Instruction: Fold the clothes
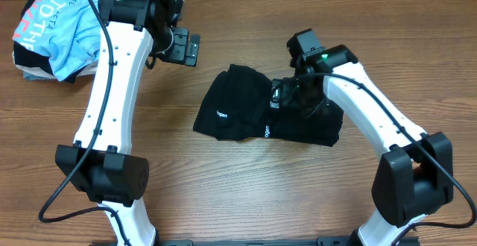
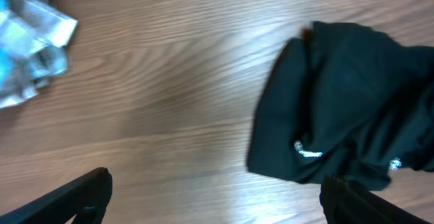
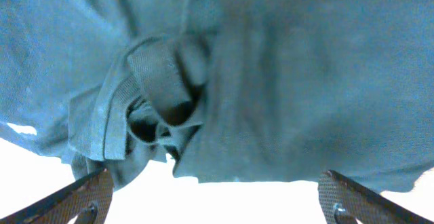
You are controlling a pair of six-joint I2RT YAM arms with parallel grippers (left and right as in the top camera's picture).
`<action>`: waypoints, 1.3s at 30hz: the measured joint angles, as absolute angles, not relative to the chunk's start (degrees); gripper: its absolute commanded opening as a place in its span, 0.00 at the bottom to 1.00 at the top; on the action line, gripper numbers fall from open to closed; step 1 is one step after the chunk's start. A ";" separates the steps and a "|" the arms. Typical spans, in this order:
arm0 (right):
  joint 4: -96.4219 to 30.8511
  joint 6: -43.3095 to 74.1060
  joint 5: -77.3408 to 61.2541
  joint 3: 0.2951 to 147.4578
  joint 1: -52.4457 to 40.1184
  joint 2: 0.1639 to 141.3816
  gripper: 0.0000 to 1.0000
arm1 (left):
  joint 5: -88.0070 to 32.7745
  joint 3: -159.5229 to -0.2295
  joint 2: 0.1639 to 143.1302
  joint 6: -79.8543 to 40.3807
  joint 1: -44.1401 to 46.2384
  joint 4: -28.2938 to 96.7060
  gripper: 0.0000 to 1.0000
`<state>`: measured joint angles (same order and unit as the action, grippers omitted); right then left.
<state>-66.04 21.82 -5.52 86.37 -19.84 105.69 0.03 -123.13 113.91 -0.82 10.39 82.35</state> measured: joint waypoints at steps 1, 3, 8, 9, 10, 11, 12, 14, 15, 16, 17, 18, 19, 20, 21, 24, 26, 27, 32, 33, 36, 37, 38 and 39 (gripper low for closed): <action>-67.22 21.91 -5.52 87.88 -18.37 105.69 1.00 | -1.26 -121.75 113.91 -0.16 10.39 81.49 1.00; -68.58 22.00 -5.48 89.82 -16.19 105.69 1.00 | -3.79 -118.17 113.91 1.37 10.39 79.05 1.00; -70.67 21.19 -5.26 92.27 -8.69 105.69 1.00 | -10.28 -106.43 113.91 6.46 10.39 70.35 1.00; -70.91 21.10 -5.17 92.27 -8.08 105.69 1.00 | -11.40 -104.18 113.93 7.57 10.39 68.66 1.00; -71.24 20.86 -5.10 92.27 -7.03 105.69 1.00 | -12.51 -101.95 113.93 8.62 10.39 66.61 1.00; -71.31 20.71 -5.02 92.27 -6.24 105.69 1.00 | -13.63 -100.09 113.93 9.65 10.39 64.86 1.00; -71.35 20.51 -4.99 92.27 -5.65 105.69 1.00 | -14.61 -98.28 113.93 10.68 10.39 63.05 1.00; -71.33 20.21 -4.86 92.27 -5.19 105.69 1.00 | -15.97 -94.83 113.93 12.25 10.39 58.98 1.00; -71.22 20.05 -4.86 92.27 -5.19 105.69 0.99 | -16.49 -93.03 113.93 12.71 10.39 56.80 0.98; -71.07 19.88 -4.89 92.27 -5.26 105.69 0.97 | -16.91 -91.35 113.93 13.13 10.39 54.98 0.95; -70.85 19.68 -4.93 92.27 -5.30 105.69 0.94 | -17.21 -89.67 113.93 13.50 10.39 53.43 0.94; -70.57 19.57 -4.91 92.27 -5.34 105.69 0.94 | -17.45 -88.25 113.93 13.87 10.39 52.25 0.93; -70.24 19.49 -4.93 92.27 -5.34 105.69 0.93 | -17.63 -86.98 113.93 13.98 10.39 51.09 0.93; -69.84 19.46 -4.91 92.27 -5.34 105.69 0.93 | -17.72 -85.93 113.93 13.98 10.39 49.82 0.93; -69.56 19.49 -4.91 92.27 -5.34 105.69 0.93 | -17.89 -84.90 113.93 14.00 10.39 48.51 0.92; -68.75 19.40 -4.91 92.27 -5.34 105.69 0.90 | -18.04 -82.19 113.93 14.11 10.39 45.43 0.89; -68.58 19.46 -4.91 92.27 -5.34 105.69 0.89 | -18.06 -80.86 113.93 14.15 10.39 44.01 0.88; -68.58 19.42 -4.91 92.27 -5.34 105.69 0.88 | -18.09 -80.31 113.93 14.15 10.39 43.53 0.87; -68.29 19.46 -4.93 92.27 -5.34 105.69 0.87 | -17.78 -78.59 113.93 14.15 10.39 40.84 0.87; -68.27 19.44 -4.93 92.27 -5.34 105.69 0.87 | -17.65 -78.22 113.93 14.15 10.39 40.56 0.86; -68.18 19.42 -4.93 92.27 -5.34 105.69 0.84 | -17.58 -77.49 113.99 14.13 10.39 40.47 0.84; -68.23 19.46 -4.91 92.27 -5.34 105.69 0.84 | -17.58 -77.47 114.19 14.13 10.39 40.45 0.83; -68.18 19.46 -4.93 92.27 -5.34 105.69 0.84 | -17.58 -77.47 114.48 14.13 10.39 40.40 0.82; -68.18 19.46 -4.91 92.27 -5.32 105.69 0.84 | -17.58 -77.47 114.83 14.13 10.39 40.49 0.81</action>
